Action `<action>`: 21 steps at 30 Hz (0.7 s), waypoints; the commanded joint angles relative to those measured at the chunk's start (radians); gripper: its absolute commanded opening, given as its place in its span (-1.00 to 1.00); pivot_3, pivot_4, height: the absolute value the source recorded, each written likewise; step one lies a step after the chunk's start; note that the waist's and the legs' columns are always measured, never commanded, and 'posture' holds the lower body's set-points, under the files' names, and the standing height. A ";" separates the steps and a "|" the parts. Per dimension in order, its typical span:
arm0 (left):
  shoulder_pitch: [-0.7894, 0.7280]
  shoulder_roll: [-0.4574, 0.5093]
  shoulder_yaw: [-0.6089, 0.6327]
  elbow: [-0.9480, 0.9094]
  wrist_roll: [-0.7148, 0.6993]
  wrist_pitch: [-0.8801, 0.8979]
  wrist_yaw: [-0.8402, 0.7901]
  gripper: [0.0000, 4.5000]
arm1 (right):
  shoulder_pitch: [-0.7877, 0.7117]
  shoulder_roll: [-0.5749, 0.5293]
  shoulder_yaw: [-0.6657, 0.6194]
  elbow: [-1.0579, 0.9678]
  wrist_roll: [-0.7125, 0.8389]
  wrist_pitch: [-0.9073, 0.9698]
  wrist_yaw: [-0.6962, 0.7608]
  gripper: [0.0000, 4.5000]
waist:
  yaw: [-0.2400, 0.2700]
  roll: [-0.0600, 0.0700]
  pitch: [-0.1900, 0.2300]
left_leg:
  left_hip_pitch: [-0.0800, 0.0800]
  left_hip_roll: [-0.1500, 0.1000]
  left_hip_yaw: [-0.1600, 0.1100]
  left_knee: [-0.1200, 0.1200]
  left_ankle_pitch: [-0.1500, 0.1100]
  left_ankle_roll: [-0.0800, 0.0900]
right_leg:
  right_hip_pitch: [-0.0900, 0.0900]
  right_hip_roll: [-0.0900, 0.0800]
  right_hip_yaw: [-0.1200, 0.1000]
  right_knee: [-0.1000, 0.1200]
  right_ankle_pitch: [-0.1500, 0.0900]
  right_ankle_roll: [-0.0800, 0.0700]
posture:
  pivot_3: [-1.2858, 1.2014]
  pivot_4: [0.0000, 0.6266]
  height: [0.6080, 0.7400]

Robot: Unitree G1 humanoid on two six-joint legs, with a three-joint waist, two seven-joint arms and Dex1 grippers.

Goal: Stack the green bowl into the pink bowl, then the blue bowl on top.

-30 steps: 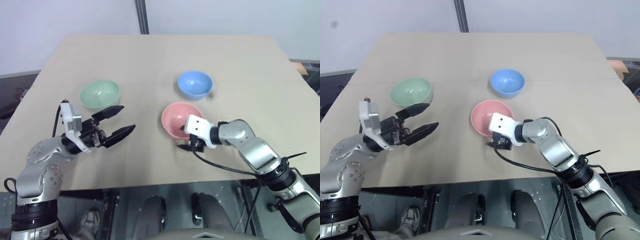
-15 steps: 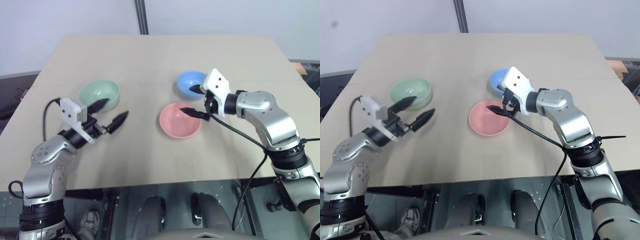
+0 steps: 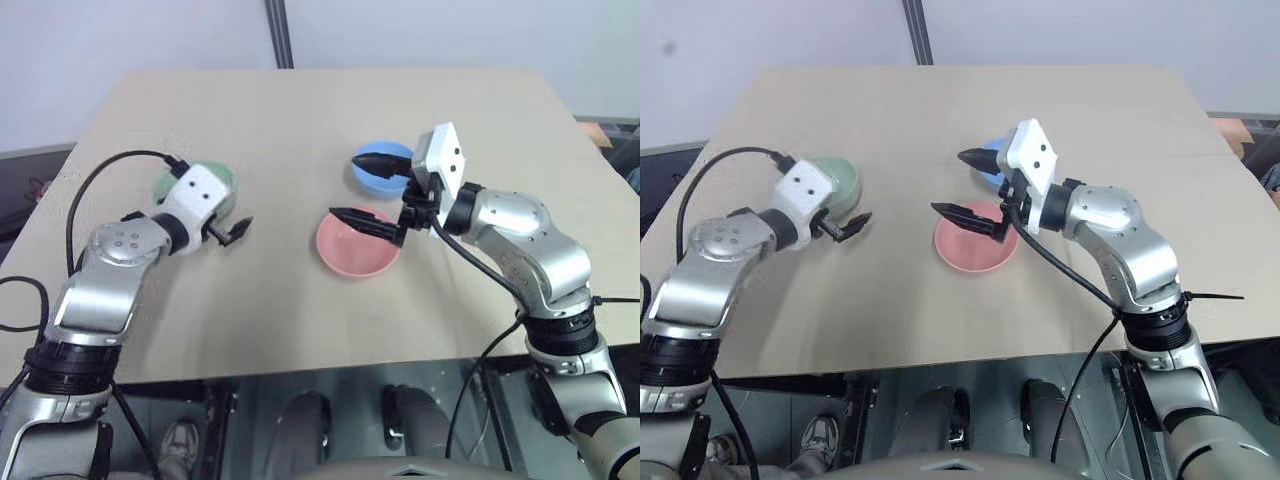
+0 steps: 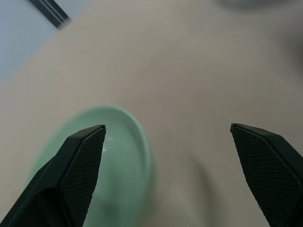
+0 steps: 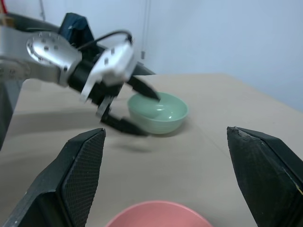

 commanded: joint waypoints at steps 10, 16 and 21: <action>-0.206 -0.015 -0.185 0.207 0.219 0.030 -0.020 0.21 | 0.050 -0.027 -0.035 -0.110 0.025 0.017 -0.103 1.00 | 0.002 0.000 0.000 | -0.001 -0.001 0.001 0.000 0.000 0.000 | 0.000 0.000 0.000 0.000 0.000 0.000 | 0.03 -0.52 1.00; -0.232 -0.034 -0.177 0.242 0.223 0.020 -0.040 -0.96 | 0.070 -0.053 -0.038 -0.121 0.018 0.009 -0.134 1.00 | 0.001 0.000 0.000 | -0.001 -0.001 0.000 0.000 0.000 0.000 | 0.000 0.000 0.000 0.000 0.000 0.000 | 0.03 -0.52 1.00; -0.268 -0.031 -0.150 0.103 0.122 -0.009 -0.187 -0.96 | 0.145 -0.106 -0.104 -0.163 0.025 0.020 -0.164 1.00 | 0.008 0.000 0.000 | -0.003 -0.001 0.000 0.001 0.000 0.000 | -0.001 -0.001 -0.001 0.000 0.000 0.000 | 0.03 -0.52 1.00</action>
